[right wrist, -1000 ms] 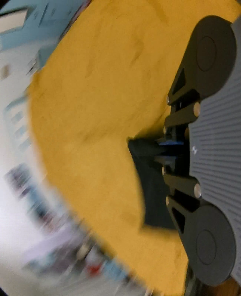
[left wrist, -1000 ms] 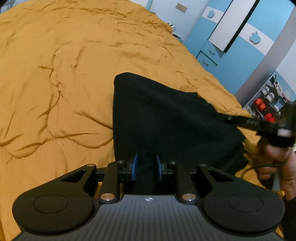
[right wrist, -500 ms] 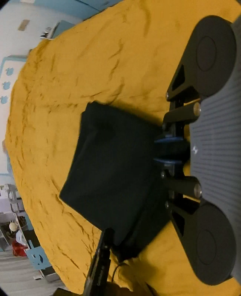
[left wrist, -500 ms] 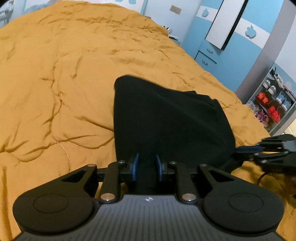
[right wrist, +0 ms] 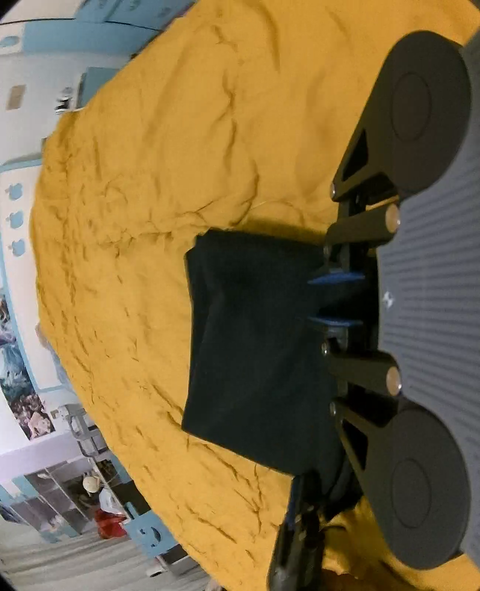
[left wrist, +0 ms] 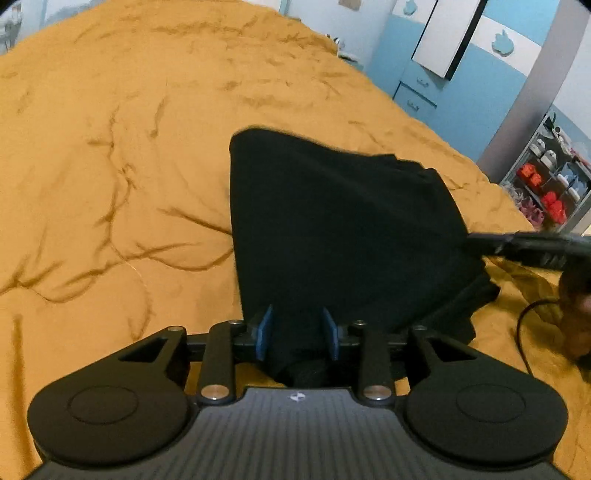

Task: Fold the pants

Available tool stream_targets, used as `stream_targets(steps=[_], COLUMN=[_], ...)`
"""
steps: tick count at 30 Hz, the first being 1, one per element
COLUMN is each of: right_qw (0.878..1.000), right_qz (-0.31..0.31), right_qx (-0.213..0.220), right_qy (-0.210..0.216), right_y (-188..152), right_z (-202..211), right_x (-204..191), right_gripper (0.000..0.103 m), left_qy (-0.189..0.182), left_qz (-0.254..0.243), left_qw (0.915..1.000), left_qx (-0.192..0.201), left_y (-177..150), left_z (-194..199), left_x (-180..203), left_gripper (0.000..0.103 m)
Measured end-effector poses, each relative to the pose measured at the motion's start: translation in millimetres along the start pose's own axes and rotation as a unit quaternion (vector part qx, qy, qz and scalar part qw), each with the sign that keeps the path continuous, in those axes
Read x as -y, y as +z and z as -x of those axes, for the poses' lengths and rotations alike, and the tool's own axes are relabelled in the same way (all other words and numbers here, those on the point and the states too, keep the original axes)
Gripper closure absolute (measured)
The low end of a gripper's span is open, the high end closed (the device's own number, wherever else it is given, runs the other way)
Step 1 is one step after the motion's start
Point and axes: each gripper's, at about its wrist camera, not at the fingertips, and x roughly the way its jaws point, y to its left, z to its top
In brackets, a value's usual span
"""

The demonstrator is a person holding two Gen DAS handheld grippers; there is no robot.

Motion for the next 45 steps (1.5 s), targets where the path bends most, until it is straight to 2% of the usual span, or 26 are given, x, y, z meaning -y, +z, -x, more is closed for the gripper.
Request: stream_targets(steps=[1, 2, 3, 4, 7, 10, 11, 12, 13, 17, 19, 20, 22, 23, 26, 28, 29, 31, 33, 36, 39, 41, 45], right_qw=[1.000, 0.999, 0.999, 0.997, 0.994, 0.995, 0.996, 0.996, 0.995, 0.991, 0.988, 0.986, 0.979, 0.976, 0.973, 0.975, 0.975, 0.974, 0.970, 0.965, 0.965, 0.959, 0.950], right_qz=[-0.009, -0.015, -0.020, -0.027, -0.028, -0.041, -0.056, -0.072, -0.089, -0.097, -0.124, -0.143, -0.175, -0.191, -0.209, -0.201, -0.202, -0.208, -0.220, -0.229, -0.220, -0.228, -0.240], right_qx=[0.011, 0.029, 0.051, 0.073, 0.103, 0.087, 0.069, 0.052, 0.043, 0.088, 0.094, 0.087, 0.072, 0.066, 0.083, 0.089, 0.087, 0.082, 0.064, 0.014, -0.045, -0.057, -0.065], right_qy=[0.005, 0.005, 0.001, -0.004, -0.018, -0.037, -0.031, -0.023, -0.011, -0.018, -0.017, -0.024, -0.075, -0.081, -0.053, -0.029, -0.008, 0.038, 0.080, 0.125, 0.134, 0.157, 0.187], right_y=[4.1, 8.8, 11.4, 16.3, 34.9, 54.6, 58.1, 60.0, 59.0, 53.3, 50.4, 48.5, 42.0, 39.3, 37.5, 39.3, 39.6, 37.3, 34.3, 24.1, 16.1, 11.8, 9.7], right_z=[5.6, 12.3, 18.9, 20.4, 5.2, -28.8, -41.0, -52.5, -59.3, -56.3, -56.3, -60.5, -64.3, -64.2, -43.8, -27.8, -21.3, -10.7, -9.7, -18.9, -47.0, -62.3, -80.6], right_x=[3.1, 5.5, 5.9, 8.0, 8.8, 17.2, 22.6, 27.9, 33.4, 36.3, 41.6, 47.0, 56.2, 63.5, 71.9, 69.8, 70.5, 73.3, 77.3, 79.1, 71.2, 67.5, 63.6], right_gripper=[0.086, 0.074, 0.069, 0.069, 0.069, 0.069, 0.074, 0.102, 0.101, 0.103, 0.103, 0.103, 0.103, 0.103, 0.098, 0.077, 0.057, 0.056, 0.045, 0.042, 0.042, 0.042, 0.041], left_qy=[-0.001, -0.004, -0.008, -0.012, -0.012, -0.005, -0.004, -0.003, -0.003, -0.010, -0.006, -0.002, 0.002, 0.001, -0.005, -0.004, -0.004, -0.016, -0.039, -0.105, -0.158, -0.183, -0.206], left_qz=[0.006, 0.012, 0.018, 0.020, 0.024, 0.024, 0.023, 0.022, 0.022, 0.028, 0.029, 0.028, 0.023, 0.022, 0.021, 0.027, 0.034, 0.058, 0.092, 0.132, 0.165, 0.186, 0.214], left_qw=[1.0000, 0.9999, 0.9998, 0.9997, 0.9996, 0.9997, 0.9997, 0.9998, 0.9997, 0.9996, 0.9996, 0.9996, 0.9997, 0.9997, 0.9997, 0.9994, 0.9991, 0.9977, 0.9945, 0.9856, 0.9726, 0.9634, 0.9525], left_qx=[0.000, -0.001, -0.002, -0.002, -0.002, 0.000, 0.000, 0.000, 0.000, -0.001, -0.001, -0.002, 0.000, 0.002, 0.009, 0.019, 0.025, 0.033, 0.033, 0.002, -0.044, -0.062, -0.065], left_y=[1.0, 1.7, 1.8, 1.2, 0.9, 1.4, 0.8, -0.5, -0.7, -0.6, -2.1, -3.1, -4.3, -4.5, -0.1, 7.0, 11.7, 22.0, 33.0, 45.6, 50.9, 50.8, 54.9], left_z=[3.0, 4.6, 5.7, 5.7, 3.5, 2.9, 2.7, 2.8, 2.7, 0.2, -1.8, -2.3, -1.4, -0.1, 8.0, 15.3, 18.5, 22.8, 21.5, 4.4, -26.1, -45.4, -67.5], left_x=[-1.9, -4.2, -6.4, -7.6, -9.9, -6.1, -5.3, -4.8, -5.0, -7.0, -6.1, -5.6, -5.0, -4.8, -8.8, -13.9, -18.5, -30.2, -43.6, -61.5, -73.8, -79.4, -87.9], left_gripper=[0.065, 0.065, 0.065, 0.065, 0.064, 0.064, 0.064, 0.064, 0.064, 0.064, 0.064, 0.064, 0.064, 0.064, 0.064, 0.059, 0.055, 0.043, 0.038, 0.028, 0.025, 0.021, 0.009])
